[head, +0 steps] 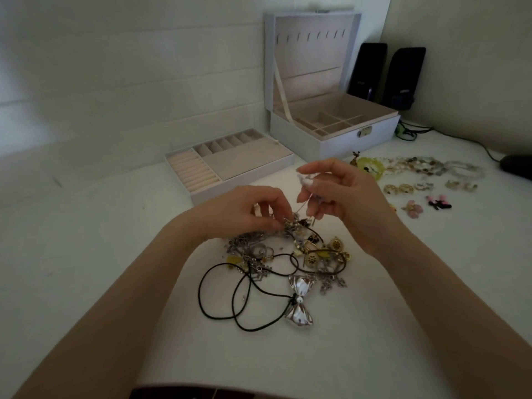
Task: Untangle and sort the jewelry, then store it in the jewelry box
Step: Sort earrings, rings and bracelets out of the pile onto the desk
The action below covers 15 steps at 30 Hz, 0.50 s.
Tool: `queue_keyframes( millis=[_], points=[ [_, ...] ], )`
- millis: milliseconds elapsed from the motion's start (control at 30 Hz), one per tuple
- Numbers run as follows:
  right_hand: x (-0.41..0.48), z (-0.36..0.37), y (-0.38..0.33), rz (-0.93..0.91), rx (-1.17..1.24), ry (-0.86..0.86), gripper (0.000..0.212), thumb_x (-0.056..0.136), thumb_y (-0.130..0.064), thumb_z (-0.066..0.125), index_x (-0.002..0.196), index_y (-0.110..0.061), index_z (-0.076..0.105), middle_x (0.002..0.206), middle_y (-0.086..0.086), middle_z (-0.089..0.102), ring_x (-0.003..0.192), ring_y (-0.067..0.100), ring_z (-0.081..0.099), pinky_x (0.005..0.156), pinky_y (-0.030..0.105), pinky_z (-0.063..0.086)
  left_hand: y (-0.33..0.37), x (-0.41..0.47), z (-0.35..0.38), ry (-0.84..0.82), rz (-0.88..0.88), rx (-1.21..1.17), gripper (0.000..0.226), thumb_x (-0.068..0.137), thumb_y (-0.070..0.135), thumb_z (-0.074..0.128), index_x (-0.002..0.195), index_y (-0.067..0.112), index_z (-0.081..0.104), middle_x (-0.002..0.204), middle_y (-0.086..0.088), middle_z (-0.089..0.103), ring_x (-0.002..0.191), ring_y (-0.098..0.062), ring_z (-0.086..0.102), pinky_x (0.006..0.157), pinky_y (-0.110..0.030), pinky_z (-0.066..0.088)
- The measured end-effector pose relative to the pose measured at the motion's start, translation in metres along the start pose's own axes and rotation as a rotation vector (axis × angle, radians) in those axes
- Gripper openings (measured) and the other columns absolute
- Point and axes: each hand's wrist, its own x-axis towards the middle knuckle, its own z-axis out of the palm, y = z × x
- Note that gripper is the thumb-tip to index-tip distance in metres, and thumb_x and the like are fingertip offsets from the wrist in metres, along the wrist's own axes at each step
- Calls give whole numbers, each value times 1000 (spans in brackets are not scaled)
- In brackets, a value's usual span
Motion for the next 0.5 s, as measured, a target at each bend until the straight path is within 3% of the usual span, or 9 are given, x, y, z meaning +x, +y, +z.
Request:
queue_keyframes(
  millis=[133, 233, 300, 400, 500],
  points=[
    [0, 1, 0, -45, -110, -9, 10, 85, -10, 64, 91, -16, 69, 74, 3, 73, 74, 10, 65, 67, 16, 49, 7, -2, 1, -103, 5, -52, 26, 79, 11, 55, 84, 35, 64, 89, 21, 63, 82, -7, 54, 71, -21, 41],
    [0, 1, 1, -68, -133, 37, 6, 84, -8, 66, 89, -11, 69, 74, 5, 74, 76, 9, 68, 75, 16, 51, 10, -5, -4, -120, -53, -128, 24, 68, 10, 45, 64, 29, 59, 75, 12, 66, 76, -10, 59, 73, -27, 43],
    [1, 0, 2, -59, -164, 53, 4, 84, -8, 67, 87, -11, 67, 72, 4, 74, 70, 10, 66, 67, 17, 51, 10, -7, -7, -131, -92, -177, 20, 67, 9, 43, 60, 20, 58, 65, 6, 65, 67, -9, 59, 71, -22, 45],
    [0, 0, 2, 6, -193, 48, 5, 82, -8, 70, 83, -8, 64, 70, 8, 72, 47, 8, 53, 46, 15, 40, 11, -8, -7, -152, -143, -206, 17, 76, 10, 44, 72, 11, 61, 54, -3, 62, 53, -10, 56, 60, -18, 44],
    [0, 0, 5, 73, -297, 1, 9, 81, -7, 72, 81, -8, 63, 70, 9, 72, 39, 6, 48, 39, 15, 37, 9, -5, -1, -95, -193, -105, 16, 93, 21, 54, 81, 16, 64, 47, -4, 58, 43, -10, 50, 54, -19, 43]
  ],
)
